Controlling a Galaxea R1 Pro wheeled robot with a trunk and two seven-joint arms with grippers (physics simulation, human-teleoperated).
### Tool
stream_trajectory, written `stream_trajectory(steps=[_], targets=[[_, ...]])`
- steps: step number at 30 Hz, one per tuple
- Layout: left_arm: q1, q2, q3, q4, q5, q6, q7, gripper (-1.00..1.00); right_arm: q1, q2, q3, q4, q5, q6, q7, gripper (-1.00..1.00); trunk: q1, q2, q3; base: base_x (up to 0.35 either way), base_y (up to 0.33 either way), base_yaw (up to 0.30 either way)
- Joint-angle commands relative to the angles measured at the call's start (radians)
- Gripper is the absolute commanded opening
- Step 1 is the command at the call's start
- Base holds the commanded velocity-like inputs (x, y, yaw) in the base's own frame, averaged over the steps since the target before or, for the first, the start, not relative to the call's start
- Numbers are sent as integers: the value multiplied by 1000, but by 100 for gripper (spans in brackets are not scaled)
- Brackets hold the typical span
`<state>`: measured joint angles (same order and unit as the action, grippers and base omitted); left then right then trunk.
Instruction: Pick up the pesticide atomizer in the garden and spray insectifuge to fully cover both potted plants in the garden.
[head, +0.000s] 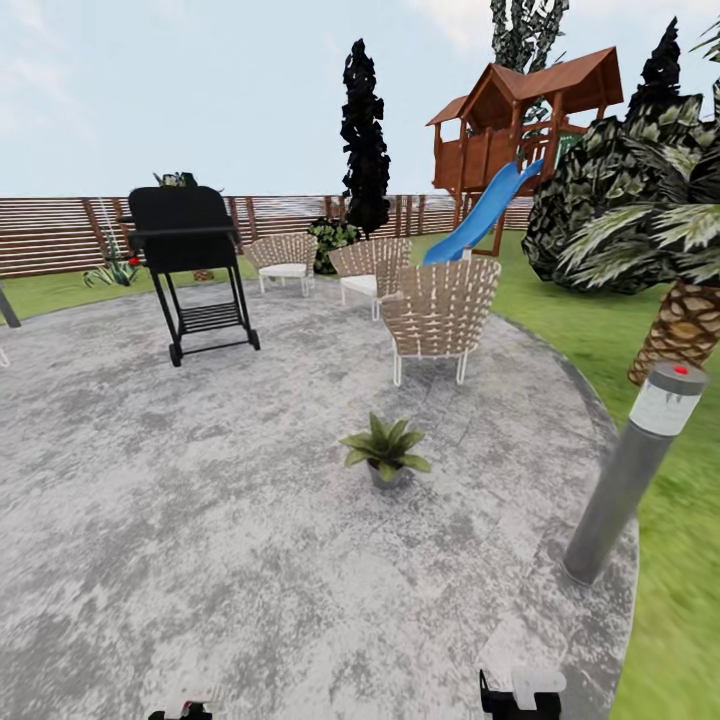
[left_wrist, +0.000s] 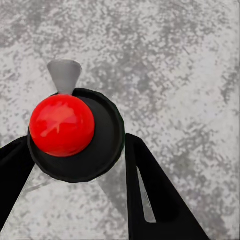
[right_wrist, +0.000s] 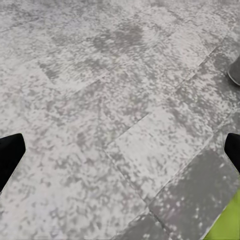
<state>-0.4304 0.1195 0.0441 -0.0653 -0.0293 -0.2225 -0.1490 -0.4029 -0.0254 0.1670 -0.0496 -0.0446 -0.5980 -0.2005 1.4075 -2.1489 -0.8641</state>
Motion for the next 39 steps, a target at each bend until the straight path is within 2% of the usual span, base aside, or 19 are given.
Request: stream_trajectory(steps=[1,5,13,23,28,29,31,32,34,36,38,39], targets=[[-1,0,5,1,-3,-3,-4,-100,-1,0,9,0,-5,-2,-5,100,0,0,-1,337,-5,0],[-1,0,5,1,-3,-3,-4,-100,-1,0,8,0,-5,-2,-7,100,0,0,-1,339,0,-16],[-1,0,5,1,-1,-3,-4,-100,-1,-1,8,0,-6,-2,-7,100,0,0,3,339,0,-222],[-1,1,5,1,-3,-3,-4,-100,-1,0,9,0,-5,-2,-4,100,0,0,3,338,-6,-14],[-1,-2,-3,-25,-9,-1,-13,-100,-1,1,12,-4,-2,-2,-3,100,0,0,3,75,-10,0],[-4,0,-21,-55,-14,0,-19,-100,-1,2,45,-8,24,-2,13,100,0,0,3,4,0,0],[-11,3,-91,-89,-37,5,-41,-100,-2,1,112,-28,92,-1,69,100,0,0,3,1,0,0],[-13,4,-118,-95,-49,7,-53,-100,-2,1,128,-45,114,0,93,100,0,0,3,0,0,0],[-15,3,-175,-103,-77,12,-100,-100,-2,-4,146,-107,165,12,160,100,0,0,3,0,0,0],[-17,3,-211,-108,-103,15,-167,-100,-2,-8,152,-180,223,56,253,100,0,0,3,0,0,0],[-35,8,-236,-123,-150,16,-272,-100,-2,-10,154,-240,265,113,343,100,0,0,3,0,0,0],[-57,12,-244,-128,-190,20,-338,-100,-5,-11,154,-279,286,159,412,100,0,0,3,0,0,0]])
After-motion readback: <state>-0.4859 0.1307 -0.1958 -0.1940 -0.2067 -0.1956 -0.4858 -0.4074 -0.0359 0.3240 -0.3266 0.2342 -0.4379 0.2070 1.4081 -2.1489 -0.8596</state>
